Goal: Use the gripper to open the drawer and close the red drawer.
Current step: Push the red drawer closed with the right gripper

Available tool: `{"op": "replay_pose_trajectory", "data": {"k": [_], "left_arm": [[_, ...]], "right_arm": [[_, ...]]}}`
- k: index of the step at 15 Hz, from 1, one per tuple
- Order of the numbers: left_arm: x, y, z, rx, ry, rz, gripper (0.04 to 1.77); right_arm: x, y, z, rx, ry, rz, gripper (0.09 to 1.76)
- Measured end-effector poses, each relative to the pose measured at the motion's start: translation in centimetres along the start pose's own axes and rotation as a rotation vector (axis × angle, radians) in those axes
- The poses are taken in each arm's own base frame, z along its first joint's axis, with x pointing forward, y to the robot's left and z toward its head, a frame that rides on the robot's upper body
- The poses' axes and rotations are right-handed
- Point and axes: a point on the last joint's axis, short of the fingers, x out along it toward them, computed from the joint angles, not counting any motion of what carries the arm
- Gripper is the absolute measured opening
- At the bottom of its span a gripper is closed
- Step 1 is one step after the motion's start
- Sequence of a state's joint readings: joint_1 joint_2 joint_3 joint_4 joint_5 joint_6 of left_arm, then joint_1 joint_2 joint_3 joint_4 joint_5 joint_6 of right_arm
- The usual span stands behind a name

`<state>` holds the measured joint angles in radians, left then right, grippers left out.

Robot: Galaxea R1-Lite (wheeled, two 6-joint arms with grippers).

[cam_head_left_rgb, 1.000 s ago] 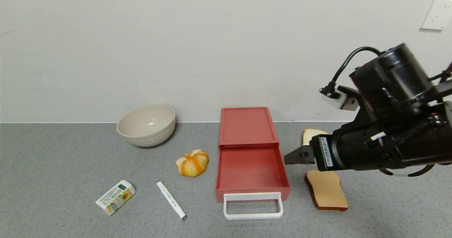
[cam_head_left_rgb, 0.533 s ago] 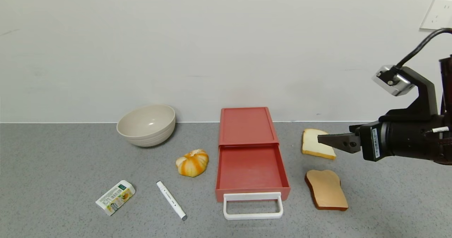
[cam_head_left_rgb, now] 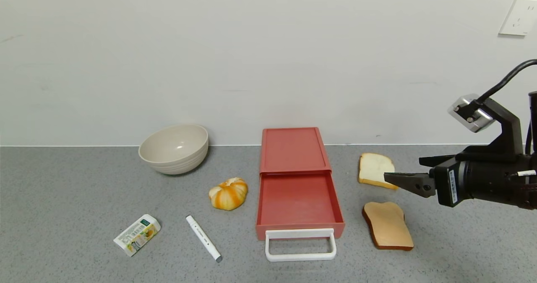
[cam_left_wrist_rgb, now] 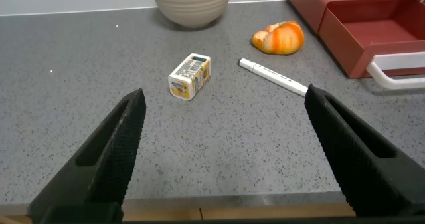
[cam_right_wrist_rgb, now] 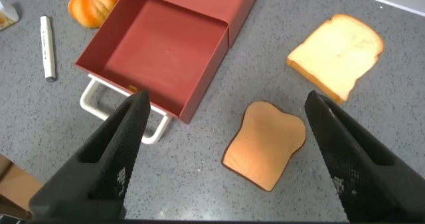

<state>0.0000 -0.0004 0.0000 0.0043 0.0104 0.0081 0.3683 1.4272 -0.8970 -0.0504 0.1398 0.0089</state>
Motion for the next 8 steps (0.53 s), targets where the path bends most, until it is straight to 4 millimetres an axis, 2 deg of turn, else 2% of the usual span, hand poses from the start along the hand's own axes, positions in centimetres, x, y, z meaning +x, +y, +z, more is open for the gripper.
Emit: {"op": "replay_pose_trajectory", "data": {"k": [8], "left_arm": [[0.0, 0.0, 0.0, 0.0, 0.0, 0.0, 1.73]], "right_arm": [[-0.05, 0.13, 0.3, 0.029, -0.001, 0.004, 1.71]]}}
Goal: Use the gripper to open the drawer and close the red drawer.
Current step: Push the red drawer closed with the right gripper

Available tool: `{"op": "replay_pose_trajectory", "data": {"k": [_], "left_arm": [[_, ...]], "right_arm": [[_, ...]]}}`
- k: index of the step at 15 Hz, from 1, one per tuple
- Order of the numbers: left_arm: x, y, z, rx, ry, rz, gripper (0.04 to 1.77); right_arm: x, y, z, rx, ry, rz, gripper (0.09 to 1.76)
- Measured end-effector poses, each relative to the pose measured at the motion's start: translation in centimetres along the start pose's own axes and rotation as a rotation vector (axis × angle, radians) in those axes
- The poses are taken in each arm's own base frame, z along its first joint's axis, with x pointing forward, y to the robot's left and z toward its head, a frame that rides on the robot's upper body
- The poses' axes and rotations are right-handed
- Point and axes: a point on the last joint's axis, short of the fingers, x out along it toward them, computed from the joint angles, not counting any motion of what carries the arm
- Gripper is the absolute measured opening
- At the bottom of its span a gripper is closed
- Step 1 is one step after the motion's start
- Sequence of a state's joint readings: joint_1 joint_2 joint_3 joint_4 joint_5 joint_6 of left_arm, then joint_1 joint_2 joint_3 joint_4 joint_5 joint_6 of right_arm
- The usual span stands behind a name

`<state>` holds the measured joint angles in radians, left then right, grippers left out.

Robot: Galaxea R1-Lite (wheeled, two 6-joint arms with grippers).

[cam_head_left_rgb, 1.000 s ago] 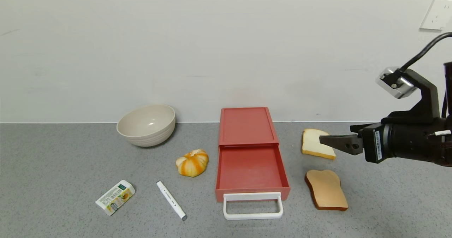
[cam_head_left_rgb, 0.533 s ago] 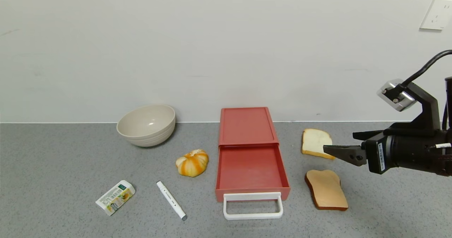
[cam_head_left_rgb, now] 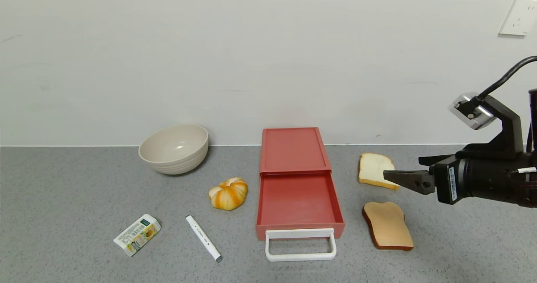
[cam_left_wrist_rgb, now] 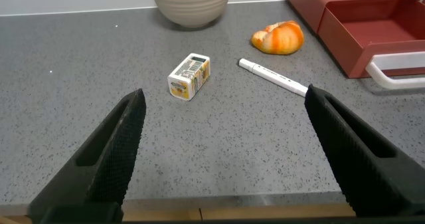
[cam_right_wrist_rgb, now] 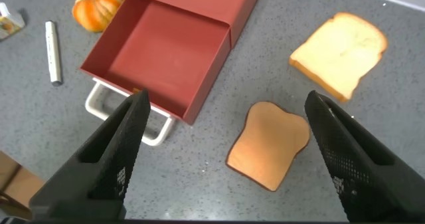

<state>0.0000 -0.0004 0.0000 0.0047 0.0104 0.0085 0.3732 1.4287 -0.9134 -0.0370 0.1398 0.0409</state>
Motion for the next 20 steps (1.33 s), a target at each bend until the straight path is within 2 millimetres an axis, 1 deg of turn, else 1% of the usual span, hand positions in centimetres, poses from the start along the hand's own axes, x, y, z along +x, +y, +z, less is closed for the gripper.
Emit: {"op": "replay_pose_trajectory", "data": {"k": [3, 6, 8, 10, 12, 14, 17, 20], "left_arm": [[0.0, 0.0, 0.0, 0.0, 0.0, 0.0, 1.73], [0.0, 0.0, 0.0, 0.0, 0.0, 0.0, 1.73], [0.0, 0.0, 0.0, 0.001, 0.0, 0.0, 1.73], [0.0, 0.0, 0.0, 0.001, 0.0, 0.0, 1.73], [0.0, 0.0, 0.0, 0.001, 0.0, 0.0, 1.73], [0.0, 0.0, 0.0, 0.001, 0.0, 0.001, 1.73], [0.0, 0.0, 0.0, 0.001, 0.0, 0.003, 1.73], [0.0, 0.0, 0.0, 0.0, 0.0, 0.003, 1.73]], "right_arm": [[-0.2, 0.4, 0.7, 0.059, 0.031, 0.004, 1.71], [-0.8, 1.4, 2.5, 0.187, 0.104, 0.003, 1.71], [-1.0, 2.4, 3.6, 0.282, 0.19, -0.007, 1.71], [-0.5, 3.7, 4.6, 0.38, 0.276, -0.009, 1.71], [0.9, 5.3, 4.9, 0.429, 0.346, 0.0, 1.71], [2.6, 7.1, 4.6, 0.415, 0.392, -0.003, 1.71], [5.1, 10.0, 3.1, 0.345, 0.462, -0.011, 1.71], [7.0, 12.4, 1.6, 0.226, 0.519, 0.017, 1.71]]}}
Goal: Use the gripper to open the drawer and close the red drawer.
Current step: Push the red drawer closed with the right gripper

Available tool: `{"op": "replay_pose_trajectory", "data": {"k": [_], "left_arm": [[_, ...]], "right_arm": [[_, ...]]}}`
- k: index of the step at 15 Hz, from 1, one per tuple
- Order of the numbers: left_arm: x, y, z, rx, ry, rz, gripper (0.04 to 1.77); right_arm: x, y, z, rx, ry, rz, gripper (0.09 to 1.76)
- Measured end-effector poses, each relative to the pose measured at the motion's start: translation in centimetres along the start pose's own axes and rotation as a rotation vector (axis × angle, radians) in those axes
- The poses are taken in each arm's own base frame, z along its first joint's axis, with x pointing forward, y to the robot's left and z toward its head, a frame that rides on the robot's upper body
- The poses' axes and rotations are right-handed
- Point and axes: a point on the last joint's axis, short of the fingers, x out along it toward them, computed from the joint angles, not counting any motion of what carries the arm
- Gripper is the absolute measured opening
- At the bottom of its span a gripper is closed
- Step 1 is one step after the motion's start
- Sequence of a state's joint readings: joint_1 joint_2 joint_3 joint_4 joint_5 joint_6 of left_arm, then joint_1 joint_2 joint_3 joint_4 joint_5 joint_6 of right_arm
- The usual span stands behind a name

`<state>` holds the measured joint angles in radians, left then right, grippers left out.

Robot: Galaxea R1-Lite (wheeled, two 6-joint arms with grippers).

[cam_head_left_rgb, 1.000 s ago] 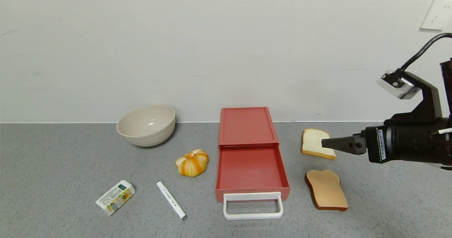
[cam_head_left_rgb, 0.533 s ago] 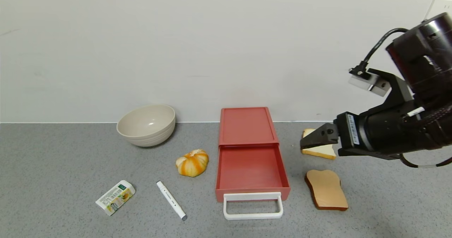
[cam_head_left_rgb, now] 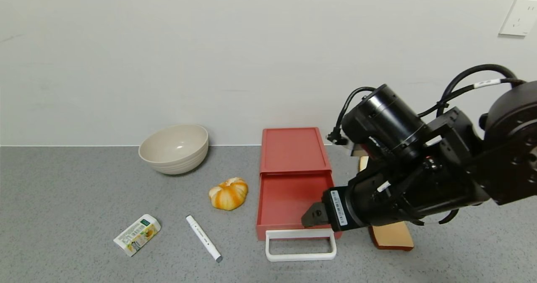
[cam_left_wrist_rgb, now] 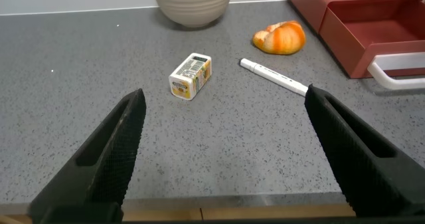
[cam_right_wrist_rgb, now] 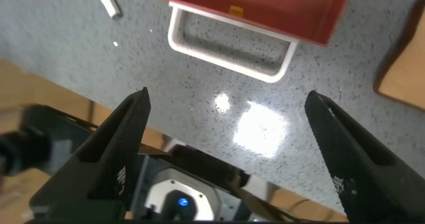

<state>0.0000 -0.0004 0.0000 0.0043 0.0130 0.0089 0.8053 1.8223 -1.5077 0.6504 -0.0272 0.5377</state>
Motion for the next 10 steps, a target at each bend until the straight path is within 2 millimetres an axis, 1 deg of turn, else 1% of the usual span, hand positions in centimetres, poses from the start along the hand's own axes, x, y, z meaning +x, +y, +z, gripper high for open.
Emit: {"op": "replay_pose_trajectory", "data": {"k": [3, 6, 8, 10], "left_arm": [[0.0, 0.0, 0.0, 0.0, 0.0, 0.0, 1.73], [0.0, 0.0, 0.0, -0.001, 0.0, 0.0, 1.73], [0.0, 0.0, 0.0, -0.001, 0.0, 0.0, 1.73], [0.0, 0.0, 0.0, -0.001, 0.0, 0.0, 1.73]], "right_arm": [[2.0, 1.2, -0.7, -0.225, 0.043, -0.013, 1.71], [3.9, 1.9, -0.8, -0.449, 0.074, -0.001, 1.71], [5.0, 2.5, -0.6, -0.57, 0.084, 0.022, 1.71], [5.7, 2.6, -0.6, -0.719, 0.111, 0.091, 1.71]]}}
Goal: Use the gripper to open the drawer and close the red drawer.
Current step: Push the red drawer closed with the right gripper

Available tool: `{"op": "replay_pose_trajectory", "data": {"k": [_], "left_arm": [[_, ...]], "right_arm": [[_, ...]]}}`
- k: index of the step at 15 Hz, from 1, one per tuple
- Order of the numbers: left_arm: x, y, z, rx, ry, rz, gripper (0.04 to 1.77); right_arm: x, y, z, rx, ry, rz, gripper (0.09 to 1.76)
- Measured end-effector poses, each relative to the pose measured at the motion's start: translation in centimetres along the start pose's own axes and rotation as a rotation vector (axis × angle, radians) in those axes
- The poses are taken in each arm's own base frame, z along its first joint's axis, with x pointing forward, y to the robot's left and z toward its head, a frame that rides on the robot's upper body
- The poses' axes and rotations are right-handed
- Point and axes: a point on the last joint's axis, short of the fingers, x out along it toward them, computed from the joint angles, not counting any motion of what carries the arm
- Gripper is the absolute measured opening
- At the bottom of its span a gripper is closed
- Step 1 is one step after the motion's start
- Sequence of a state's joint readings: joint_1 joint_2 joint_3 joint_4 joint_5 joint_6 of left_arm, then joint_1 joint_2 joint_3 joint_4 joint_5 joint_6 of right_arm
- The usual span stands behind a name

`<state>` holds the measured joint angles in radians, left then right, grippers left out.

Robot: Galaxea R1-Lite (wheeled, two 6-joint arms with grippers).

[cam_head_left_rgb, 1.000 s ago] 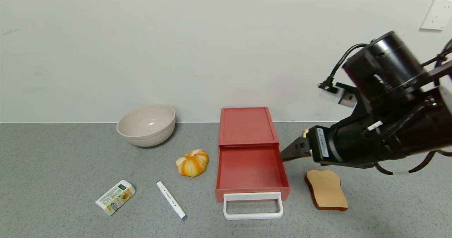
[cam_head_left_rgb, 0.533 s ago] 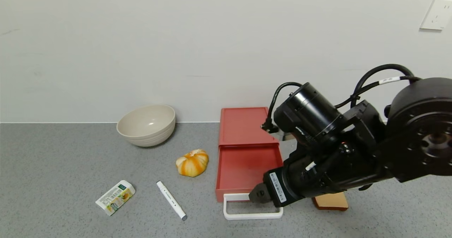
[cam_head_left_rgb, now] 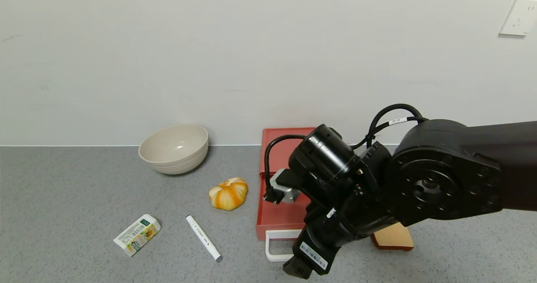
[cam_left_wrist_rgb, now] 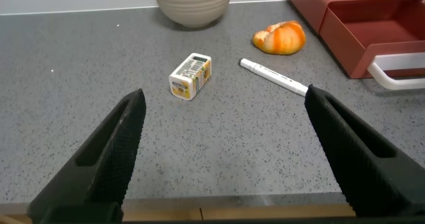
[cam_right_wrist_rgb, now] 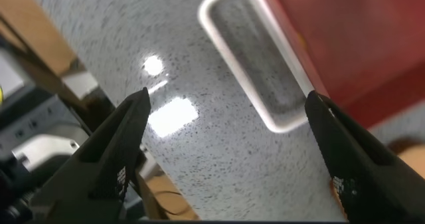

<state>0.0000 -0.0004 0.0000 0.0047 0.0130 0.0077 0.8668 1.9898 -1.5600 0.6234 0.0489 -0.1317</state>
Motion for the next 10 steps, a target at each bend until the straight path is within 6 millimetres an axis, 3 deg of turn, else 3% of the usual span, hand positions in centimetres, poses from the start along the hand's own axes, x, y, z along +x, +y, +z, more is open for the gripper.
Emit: {"op": "replay_pose_trajectory", "data": {"k": [3, 10], "left_arm": [[0.0, 0.0, 0.0, 0.001, 0.001, 0.0, 1.73], [0.0, 0.0, 0.0, 0.003, 0.001, -0.002, 1.73]], "right_arm": [[1.2, -0.2, 0.0, -0.166, 0.015, 0.059, 1.71], [5.7, 0.8, 0.8, -0.204, 0.082, 0.094, 1.71]]}}
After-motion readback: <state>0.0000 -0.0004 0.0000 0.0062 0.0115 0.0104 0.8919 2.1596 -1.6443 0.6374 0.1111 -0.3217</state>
